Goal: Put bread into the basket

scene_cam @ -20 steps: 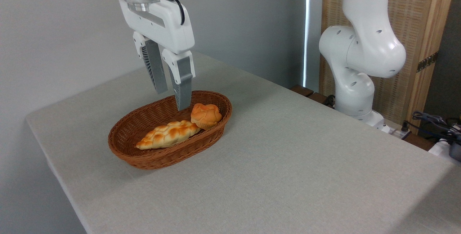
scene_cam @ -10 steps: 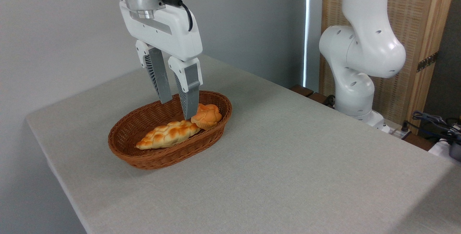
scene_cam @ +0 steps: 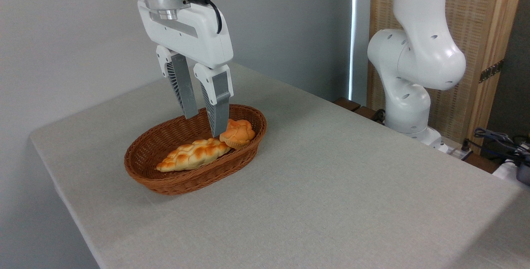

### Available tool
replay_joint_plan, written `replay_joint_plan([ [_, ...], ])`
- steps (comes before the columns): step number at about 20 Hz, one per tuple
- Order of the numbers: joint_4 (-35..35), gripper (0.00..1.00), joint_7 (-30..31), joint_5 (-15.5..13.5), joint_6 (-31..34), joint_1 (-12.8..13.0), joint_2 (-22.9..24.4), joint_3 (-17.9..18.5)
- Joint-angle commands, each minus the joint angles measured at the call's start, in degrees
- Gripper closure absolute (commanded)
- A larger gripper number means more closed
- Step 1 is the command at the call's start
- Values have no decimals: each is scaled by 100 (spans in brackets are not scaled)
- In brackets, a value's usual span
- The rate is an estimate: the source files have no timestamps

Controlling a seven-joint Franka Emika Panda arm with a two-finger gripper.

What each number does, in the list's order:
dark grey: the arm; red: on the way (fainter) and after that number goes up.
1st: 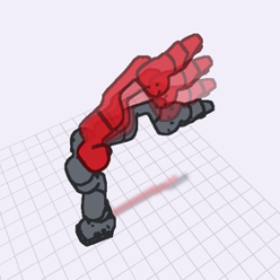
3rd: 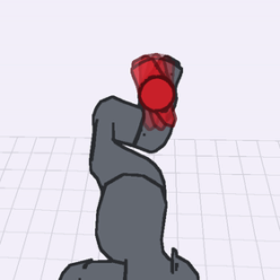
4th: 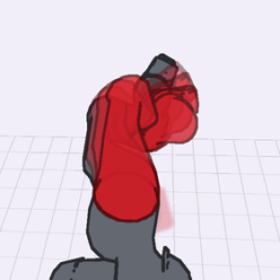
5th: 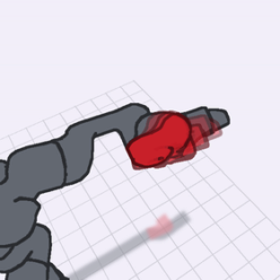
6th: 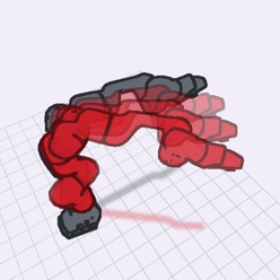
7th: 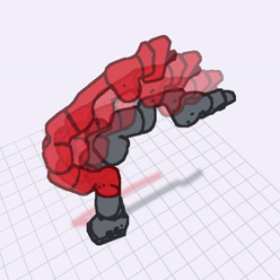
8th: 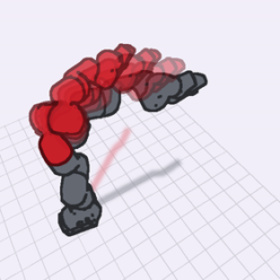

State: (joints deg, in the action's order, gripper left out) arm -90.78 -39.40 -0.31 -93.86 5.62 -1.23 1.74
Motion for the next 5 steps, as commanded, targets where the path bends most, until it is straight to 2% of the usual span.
replay_joint_plan([
  [1, 43, 0, -68, 66, 87, 80, 18, 99],
  [5, 43, 0, -103, 57, 105, 80, 18, 99],
])
